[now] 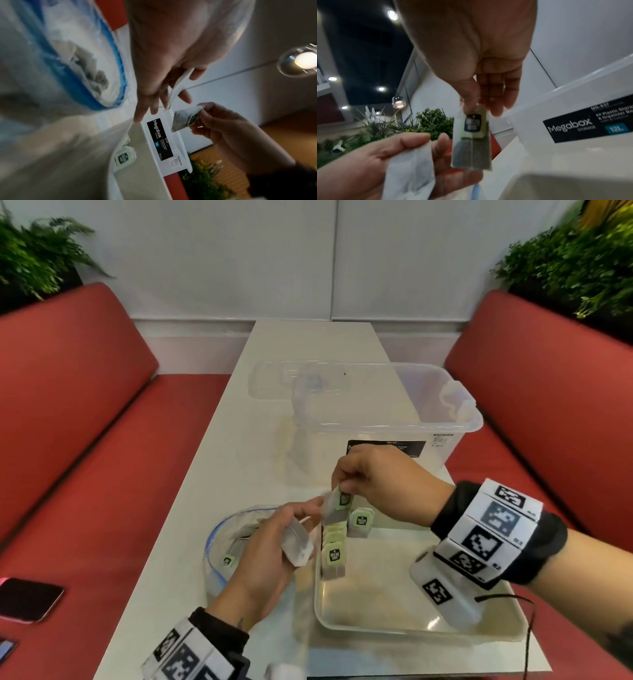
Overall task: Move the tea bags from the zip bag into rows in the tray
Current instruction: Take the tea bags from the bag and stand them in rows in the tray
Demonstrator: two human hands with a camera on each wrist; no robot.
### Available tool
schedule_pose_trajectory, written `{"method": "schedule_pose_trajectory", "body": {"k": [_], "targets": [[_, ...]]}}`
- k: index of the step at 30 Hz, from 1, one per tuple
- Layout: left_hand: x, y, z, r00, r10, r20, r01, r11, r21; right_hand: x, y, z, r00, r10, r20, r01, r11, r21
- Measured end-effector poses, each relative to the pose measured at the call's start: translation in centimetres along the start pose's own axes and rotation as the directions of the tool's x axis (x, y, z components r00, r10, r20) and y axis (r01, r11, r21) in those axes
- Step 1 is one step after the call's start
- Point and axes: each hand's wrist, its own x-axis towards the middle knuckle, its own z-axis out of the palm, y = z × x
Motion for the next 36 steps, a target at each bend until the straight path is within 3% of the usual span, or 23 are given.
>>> {"method": "schedule_pose_trajectory", "body": {"k": [4, 8, 14, 18, 22, 36], "targets": [[-0.4, 0.1, 0.7, 0.979, 0.133, 0.154, -0.18, 0.92, 0.349, 0.3, -0.3, -0.1, 0.996, 0.055, 0.068, -0.054, 0.998, -0.02], [0.0, 0.3, 1.0, 0.975, 0.092, 0.204, -0.177, 0.872, 0.456, 0.2, -0.7, 0.0, 0.997, 0.053, 0.055, -0.053, 0.999, 0.003], [0.3, -0.3, 0.8, 0.981, 0.053, 0.188, -0.132, 0.889, 0.439, 0.0, 0.3, -0.4, 0.99, 0.107, 0.091, -0.101, 0.993, -0.066], [0.2, -0.7, 0.3, 0.996, 0.047, 0.071, -0.065, 0.956, 0.285, 0.0, 1.8, -0.1, 0.979, 0.193, 0.068, -0.174, 0.96, -0.218], [-0.3, -0.6, 0.1, 0.999, 0.045, 0.003, -0.044, 0.967, 0.252, 0.3, 3.7, 2.0, 0.966, 0.232, 0.116, -0.172, 0.907, -0.384], [-1.2, -1.1, -0.4, 0.998, 0.041, -0.054, -0.029, 0.978, 0.208, 0.9, 6.6, 7.5, 0.941, 0.284, 0.186, -0.127, 0.802, -0.584]]}}
